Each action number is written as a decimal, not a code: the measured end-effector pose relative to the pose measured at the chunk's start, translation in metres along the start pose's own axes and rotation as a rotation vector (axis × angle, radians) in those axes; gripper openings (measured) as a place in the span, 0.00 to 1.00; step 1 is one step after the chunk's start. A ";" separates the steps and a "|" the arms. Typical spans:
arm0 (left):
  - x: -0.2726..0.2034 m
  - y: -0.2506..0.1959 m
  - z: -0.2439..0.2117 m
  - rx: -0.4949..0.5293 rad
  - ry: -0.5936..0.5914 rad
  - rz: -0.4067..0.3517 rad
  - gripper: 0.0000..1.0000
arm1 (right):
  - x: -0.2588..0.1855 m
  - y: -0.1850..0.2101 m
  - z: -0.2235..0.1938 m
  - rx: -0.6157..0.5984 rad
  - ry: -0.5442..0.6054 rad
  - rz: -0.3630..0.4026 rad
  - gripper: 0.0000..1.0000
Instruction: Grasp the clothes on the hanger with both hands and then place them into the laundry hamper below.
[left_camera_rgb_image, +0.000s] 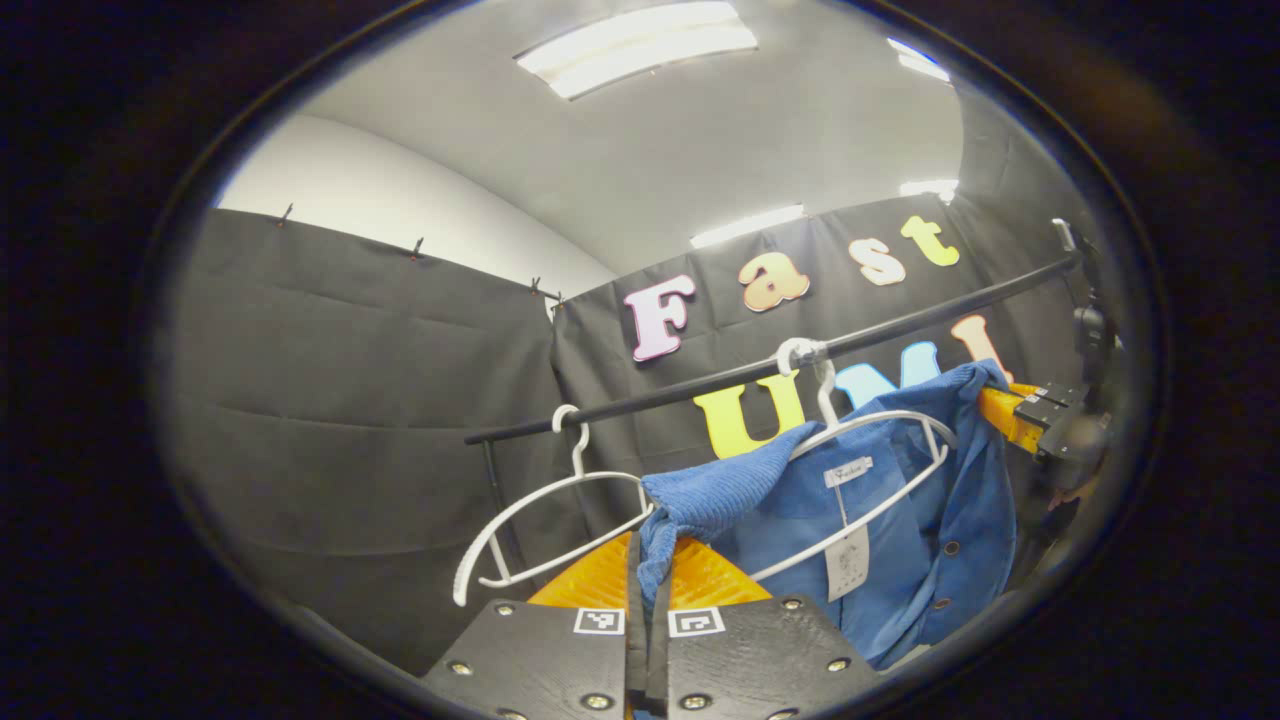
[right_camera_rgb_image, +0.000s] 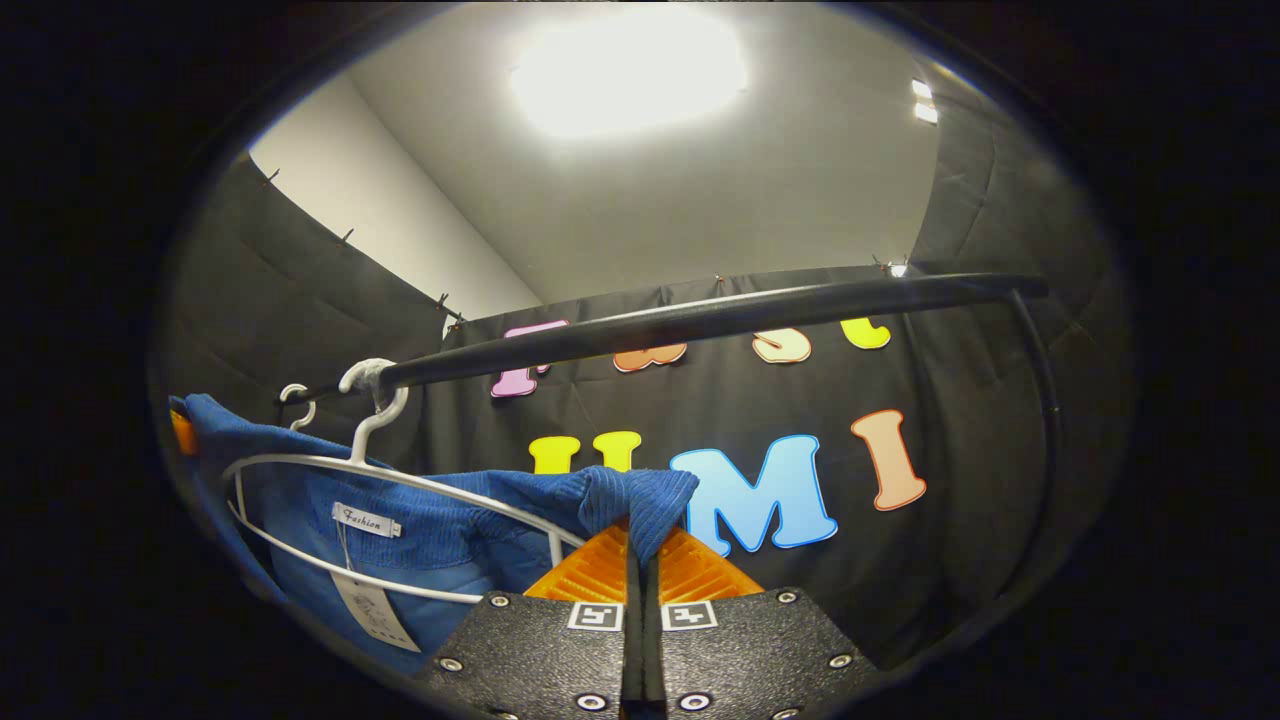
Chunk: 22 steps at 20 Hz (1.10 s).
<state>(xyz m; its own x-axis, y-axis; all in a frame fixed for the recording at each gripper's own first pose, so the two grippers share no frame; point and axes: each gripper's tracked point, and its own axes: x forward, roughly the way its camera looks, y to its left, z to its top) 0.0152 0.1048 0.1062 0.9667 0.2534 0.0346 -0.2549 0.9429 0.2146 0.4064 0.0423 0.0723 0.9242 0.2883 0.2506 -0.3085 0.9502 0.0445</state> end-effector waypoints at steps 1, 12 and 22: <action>0.004 0.004 0.002 -0.009 -0.002 0.000 0.05 | 0.003 -0.002 0.001 -0.005 -0.006 -0.005 0.00; 0.055 0.052 0.003 -0.020 -0.011 -0.021 0.05 | 0.038 -0.024 -0.028 0.023 0.039 -0.065 0.00; 0.094 0.061 -0.033 -0.029 0.030 -0.071 0.05 | 0.056 -0.031 -0.083 0.048 0.166 -0.084 0.00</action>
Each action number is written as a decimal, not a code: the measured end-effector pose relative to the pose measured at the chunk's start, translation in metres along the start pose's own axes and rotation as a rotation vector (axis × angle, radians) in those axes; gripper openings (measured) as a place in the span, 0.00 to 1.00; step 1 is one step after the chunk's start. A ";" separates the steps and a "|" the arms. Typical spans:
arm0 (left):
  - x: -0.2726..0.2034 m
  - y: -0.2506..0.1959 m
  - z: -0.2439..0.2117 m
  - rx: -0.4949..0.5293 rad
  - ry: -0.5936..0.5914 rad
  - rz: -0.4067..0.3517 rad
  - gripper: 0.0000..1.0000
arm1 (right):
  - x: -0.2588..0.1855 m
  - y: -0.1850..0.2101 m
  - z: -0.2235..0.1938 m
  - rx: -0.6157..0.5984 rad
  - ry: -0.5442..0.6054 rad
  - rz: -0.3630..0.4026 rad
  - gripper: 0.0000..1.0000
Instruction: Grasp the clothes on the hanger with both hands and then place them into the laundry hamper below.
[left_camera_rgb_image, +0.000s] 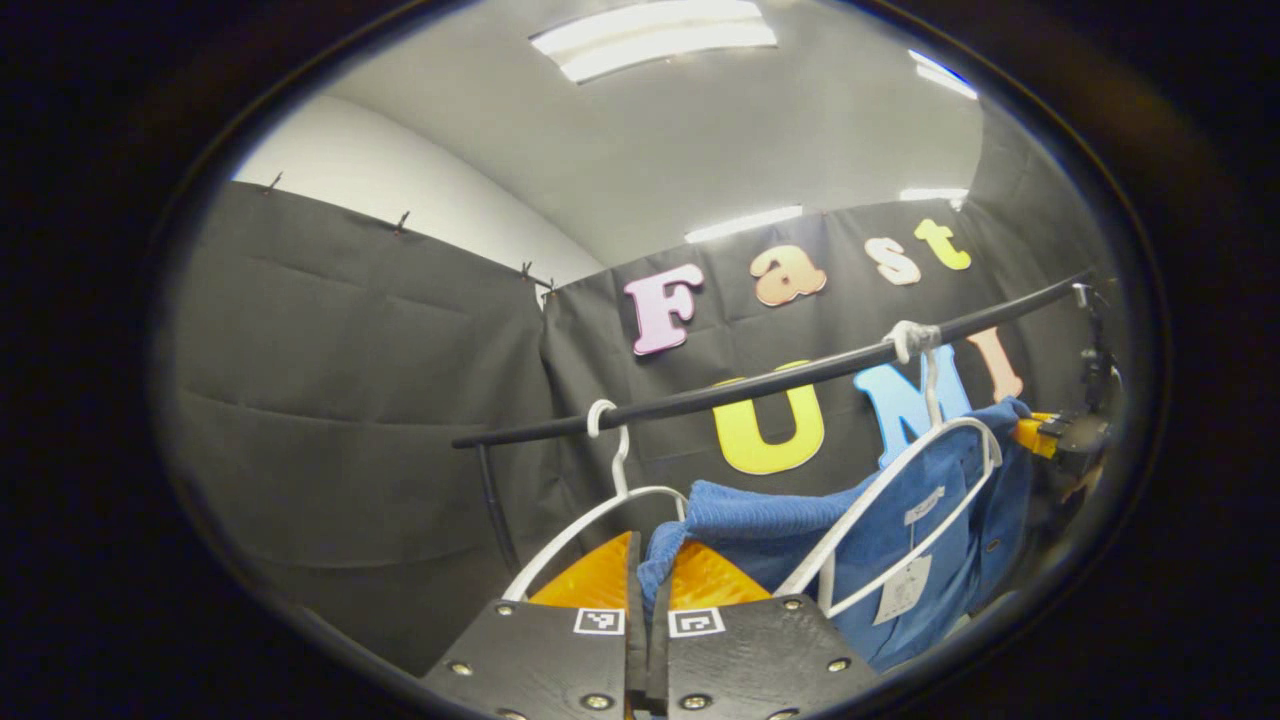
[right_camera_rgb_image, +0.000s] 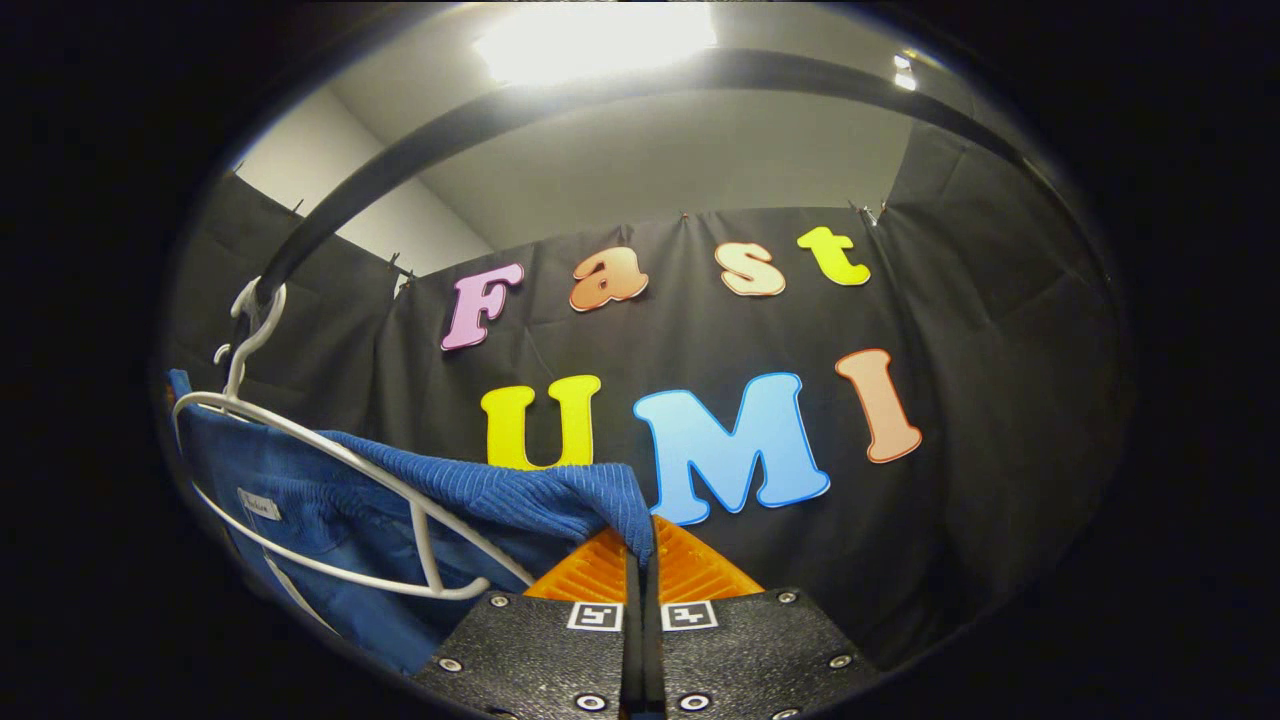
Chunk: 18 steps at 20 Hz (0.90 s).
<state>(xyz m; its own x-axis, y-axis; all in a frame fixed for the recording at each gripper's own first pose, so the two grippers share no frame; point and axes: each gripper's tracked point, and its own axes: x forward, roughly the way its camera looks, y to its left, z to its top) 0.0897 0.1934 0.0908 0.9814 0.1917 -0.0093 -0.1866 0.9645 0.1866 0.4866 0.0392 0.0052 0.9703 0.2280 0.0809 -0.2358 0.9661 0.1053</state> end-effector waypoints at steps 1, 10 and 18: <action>0.002 -0.001 -0.007 -0.006 0.015 -0.004 0.01 | 0.004 0.000 -0.005 0.002 0.010 -0.001 0.00; 0.015 -0.014 -0.036 -0.091 0.039 -0.036 0.05 | 0.009 -0.007 -0.049 -0.012 0.112 0.019 0.00; 0.010 -0.010 -0.046 -0.082 0.062 -0.035 0.05 | 0.003 -0.002 -0.087 -0.019 0.211 0.057 0.00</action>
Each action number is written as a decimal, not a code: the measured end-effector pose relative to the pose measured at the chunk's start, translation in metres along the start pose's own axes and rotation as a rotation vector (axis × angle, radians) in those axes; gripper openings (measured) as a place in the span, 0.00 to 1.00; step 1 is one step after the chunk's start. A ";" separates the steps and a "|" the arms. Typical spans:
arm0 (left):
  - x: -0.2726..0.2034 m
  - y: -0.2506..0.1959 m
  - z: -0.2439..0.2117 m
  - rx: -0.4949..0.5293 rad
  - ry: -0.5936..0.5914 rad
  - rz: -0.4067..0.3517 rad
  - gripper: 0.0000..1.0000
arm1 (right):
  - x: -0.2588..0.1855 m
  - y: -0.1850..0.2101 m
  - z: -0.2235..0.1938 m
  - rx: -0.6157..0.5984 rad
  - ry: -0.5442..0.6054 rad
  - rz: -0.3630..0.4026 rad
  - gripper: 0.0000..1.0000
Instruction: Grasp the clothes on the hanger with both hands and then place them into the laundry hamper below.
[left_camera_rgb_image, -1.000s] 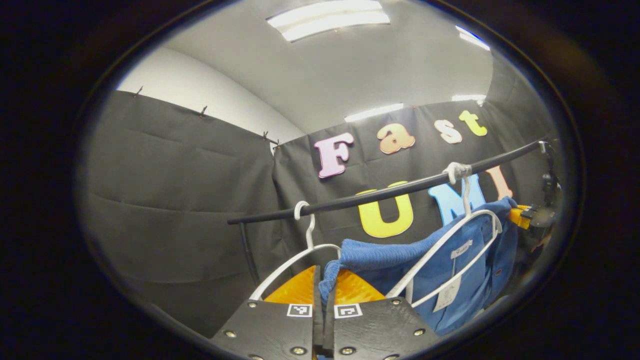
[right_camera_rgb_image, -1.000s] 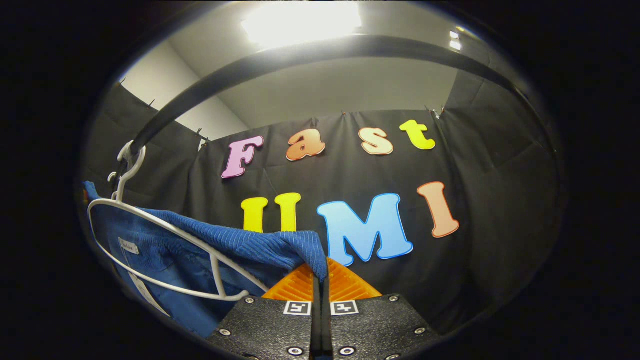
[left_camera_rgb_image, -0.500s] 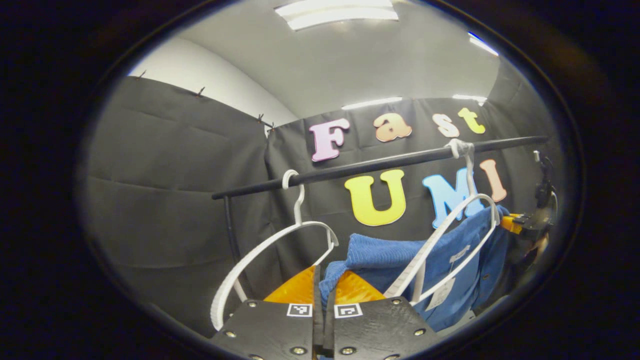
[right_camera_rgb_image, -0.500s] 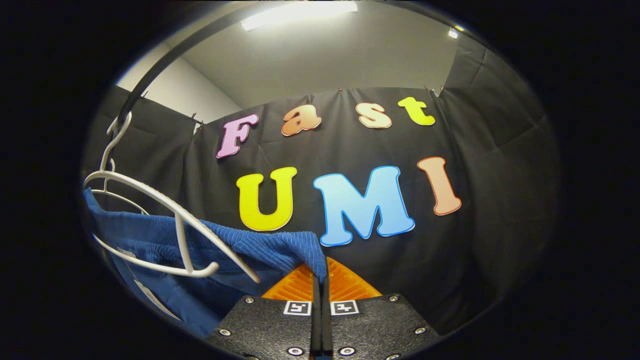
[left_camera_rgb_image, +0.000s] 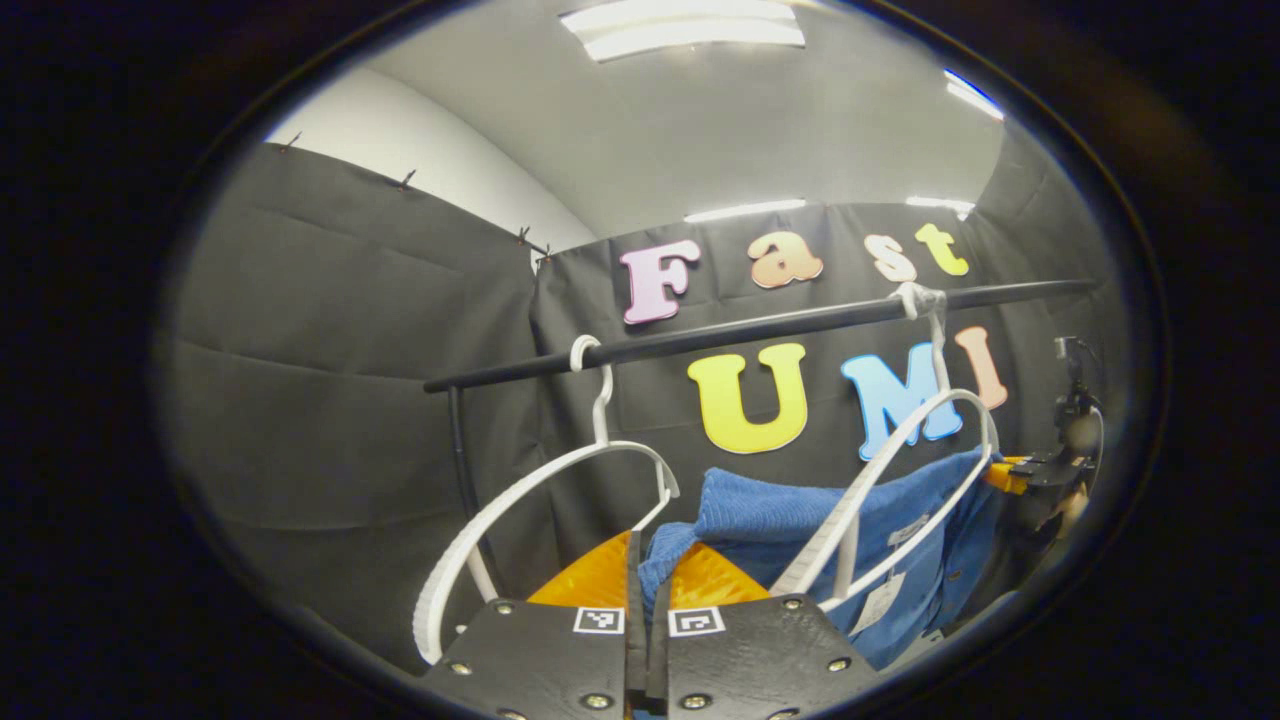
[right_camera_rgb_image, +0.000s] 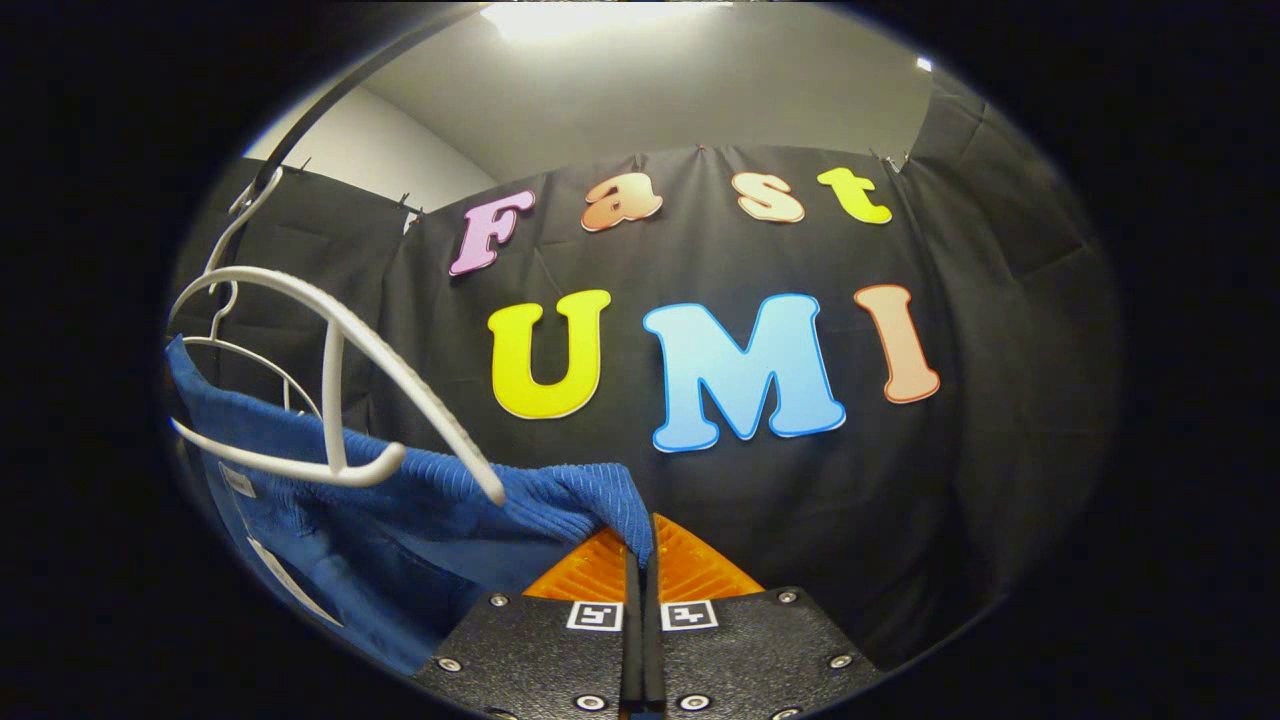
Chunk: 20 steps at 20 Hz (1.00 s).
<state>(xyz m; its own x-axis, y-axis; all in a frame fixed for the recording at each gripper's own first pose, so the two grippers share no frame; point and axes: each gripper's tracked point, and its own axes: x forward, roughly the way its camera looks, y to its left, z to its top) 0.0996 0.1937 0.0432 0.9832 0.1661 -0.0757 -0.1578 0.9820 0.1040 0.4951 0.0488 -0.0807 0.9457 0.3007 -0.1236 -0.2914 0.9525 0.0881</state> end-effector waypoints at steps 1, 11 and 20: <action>-0.002 0.001 -0.006 0.001 0.009 0.003 0.01 | -0.004 0.000 -0.005 -0.010 0.005 0.000 0.00; -0.043 0.004 -0.053 -0.006 0.065 0.018 0.01 | -0.055 0.003 -0.041 -0.055 0.056 0.010 0.00; -0.102 0.002 -0.058 -0.036 0.046 -0.045 0.01 | -0.142 0.017 -0.020 -0.014 0.024 -0.028 0.00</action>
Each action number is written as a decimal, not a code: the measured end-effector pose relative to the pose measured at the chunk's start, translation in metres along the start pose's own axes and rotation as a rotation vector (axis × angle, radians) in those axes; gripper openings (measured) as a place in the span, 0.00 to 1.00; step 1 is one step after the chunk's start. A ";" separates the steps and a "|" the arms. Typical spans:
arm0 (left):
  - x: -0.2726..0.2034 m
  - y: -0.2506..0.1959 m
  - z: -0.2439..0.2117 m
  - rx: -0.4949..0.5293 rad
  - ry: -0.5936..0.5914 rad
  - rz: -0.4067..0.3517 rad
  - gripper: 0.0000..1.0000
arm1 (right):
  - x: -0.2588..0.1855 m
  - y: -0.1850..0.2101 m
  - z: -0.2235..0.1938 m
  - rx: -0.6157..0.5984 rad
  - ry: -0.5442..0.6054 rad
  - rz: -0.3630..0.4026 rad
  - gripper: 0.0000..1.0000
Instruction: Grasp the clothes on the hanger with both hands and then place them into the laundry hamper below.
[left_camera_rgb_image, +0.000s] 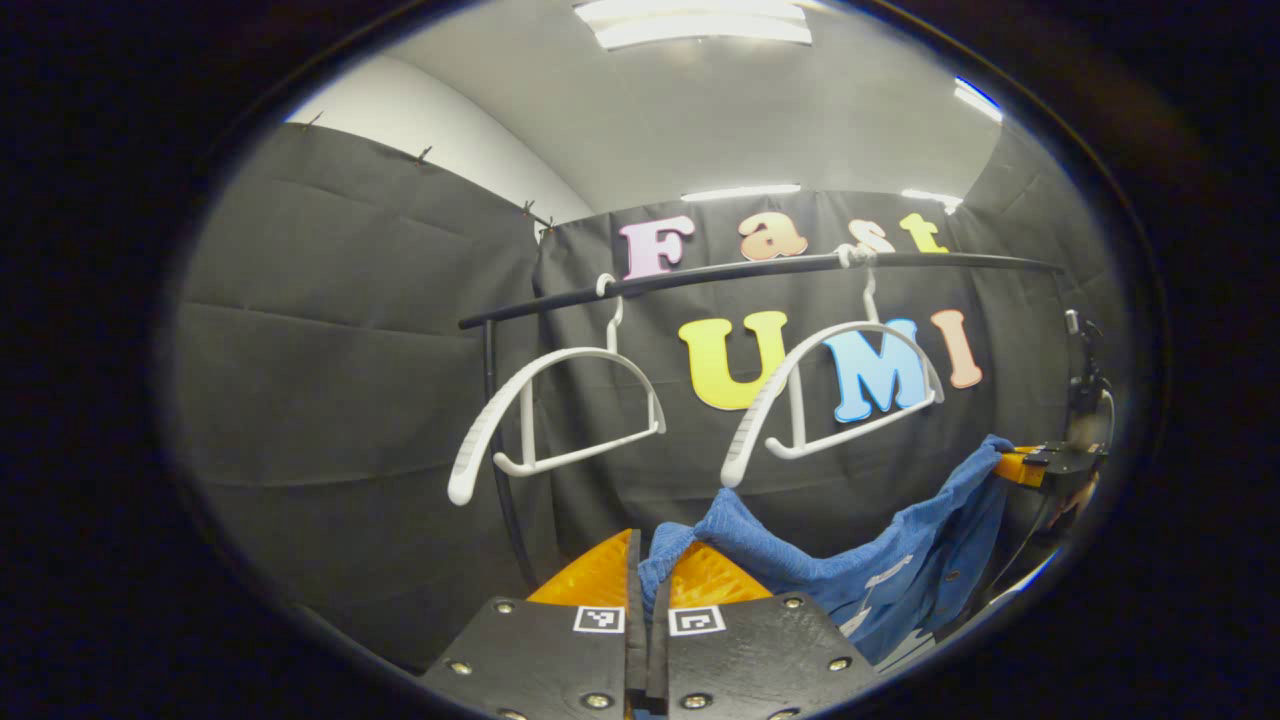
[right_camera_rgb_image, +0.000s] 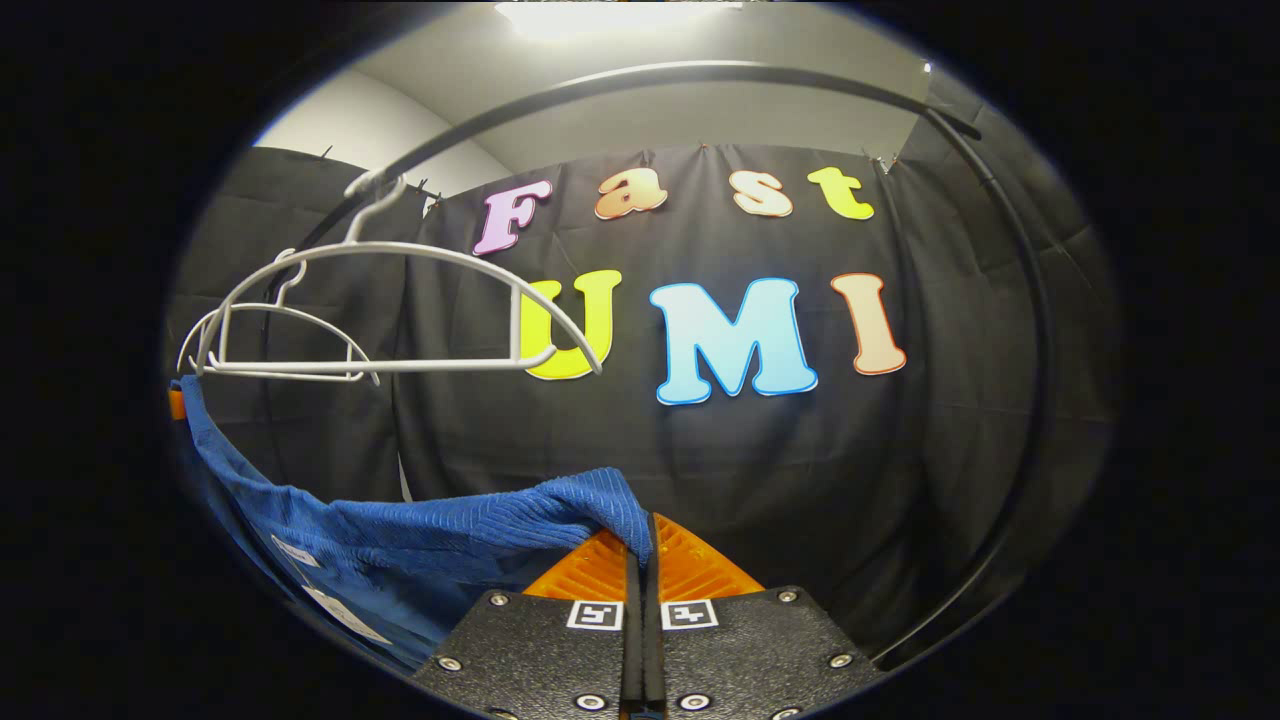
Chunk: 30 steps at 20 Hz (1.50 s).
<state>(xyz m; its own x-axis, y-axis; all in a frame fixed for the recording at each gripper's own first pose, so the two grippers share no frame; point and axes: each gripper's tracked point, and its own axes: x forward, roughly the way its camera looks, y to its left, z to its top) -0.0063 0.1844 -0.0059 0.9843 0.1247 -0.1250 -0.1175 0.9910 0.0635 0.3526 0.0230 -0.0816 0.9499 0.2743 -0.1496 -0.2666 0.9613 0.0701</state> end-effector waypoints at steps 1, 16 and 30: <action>-0.009 0.001 0.002 -0.011 -0.006 -0.008 0.01 | -0.009 0.003 0.006 0.007 -0.012 -0.003 0.00; -0.097 -0.030 0.059 -0.120 -0.140 -0.212 0.05 | -0.164 0.096 0.077 0.023 -0.159 0.074 0.00; -0.134 -0.078 -0.017 -0.173 -0.014 -0.343 0.01 | -0.223 0.174 -0.004 -0.001 -0.003 0.157 0.00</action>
<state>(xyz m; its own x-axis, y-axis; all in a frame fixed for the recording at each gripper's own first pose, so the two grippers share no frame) -0.1318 0.0913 -0.0113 0.9718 -0.2152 -0.0968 0.1997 0.9686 -0.1481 0.0934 0.1288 -0.0400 0.8971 0.4211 -0.1338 -0.4119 0.9066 0.0913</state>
